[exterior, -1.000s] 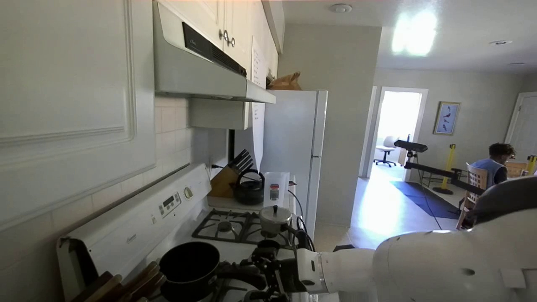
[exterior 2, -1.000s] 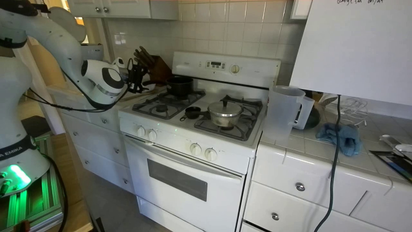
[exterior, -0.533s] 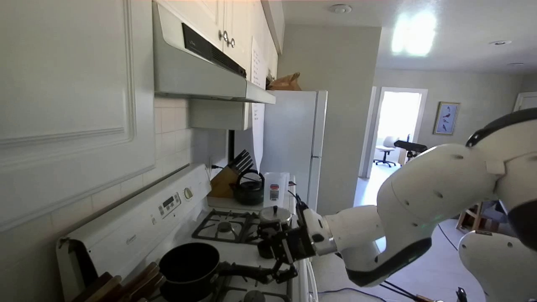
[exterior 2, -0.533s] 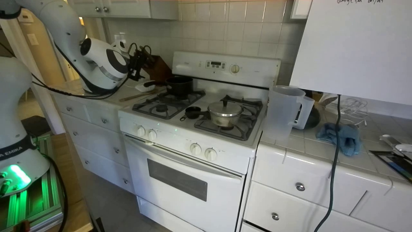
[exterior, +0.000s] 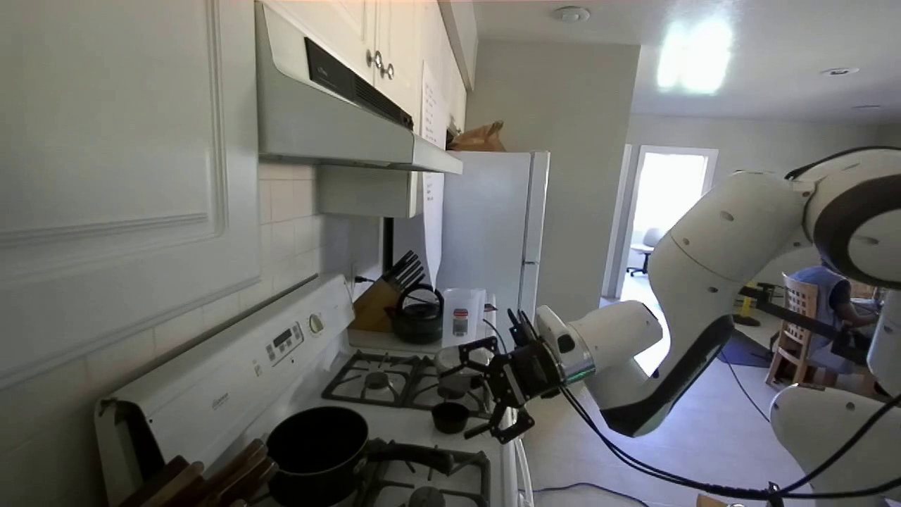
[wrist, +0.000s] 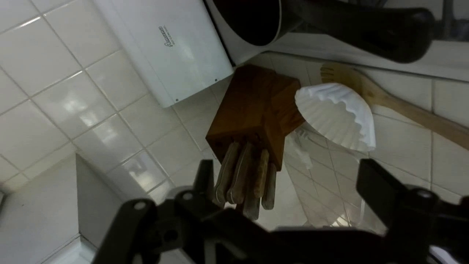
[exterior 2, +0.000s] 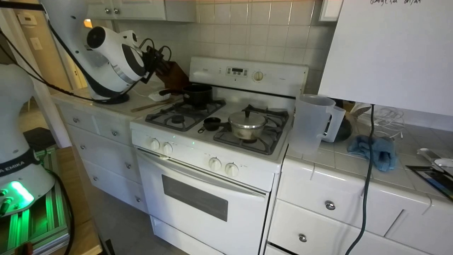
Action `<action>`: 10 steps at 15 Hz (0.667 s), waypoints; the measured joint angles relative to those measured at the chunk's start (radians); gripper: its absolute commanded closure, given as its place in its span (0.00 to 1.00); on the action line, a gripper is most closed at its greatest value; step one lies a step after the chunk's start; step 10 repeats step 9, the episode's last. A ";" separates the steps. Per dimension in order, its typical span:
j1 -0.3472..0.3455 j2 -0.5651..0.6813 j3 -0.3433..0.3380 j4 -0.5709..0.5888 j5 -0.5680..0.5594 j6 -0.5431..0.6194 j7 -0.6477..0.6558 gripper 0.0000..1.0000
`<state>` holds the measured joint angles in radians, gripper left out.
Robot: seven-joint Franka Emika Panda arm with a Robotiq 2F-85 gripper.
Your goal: Move the black pot to the left side of the stovetop.
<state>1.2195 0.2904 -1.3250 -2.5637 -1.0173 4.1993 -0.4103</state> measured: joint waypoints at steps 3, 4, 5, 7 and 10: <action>-0.192 -0.125 0.121 0.000 -0.152 -0.033 0.036 0.00; -0.271 -0.157 0.175 0.000 -0.193 -0.035 0.048 0.00; -0.352 -0.184 0.229 0.000 -0.222 -0.035 0.055 0.00; -0.494 -0.226 0.327 -0.001 -0.266 -0.028 0.055 0.00; -0.536 -0.247 0.355 -0.002 -0.276 -0.027 0.055 0.00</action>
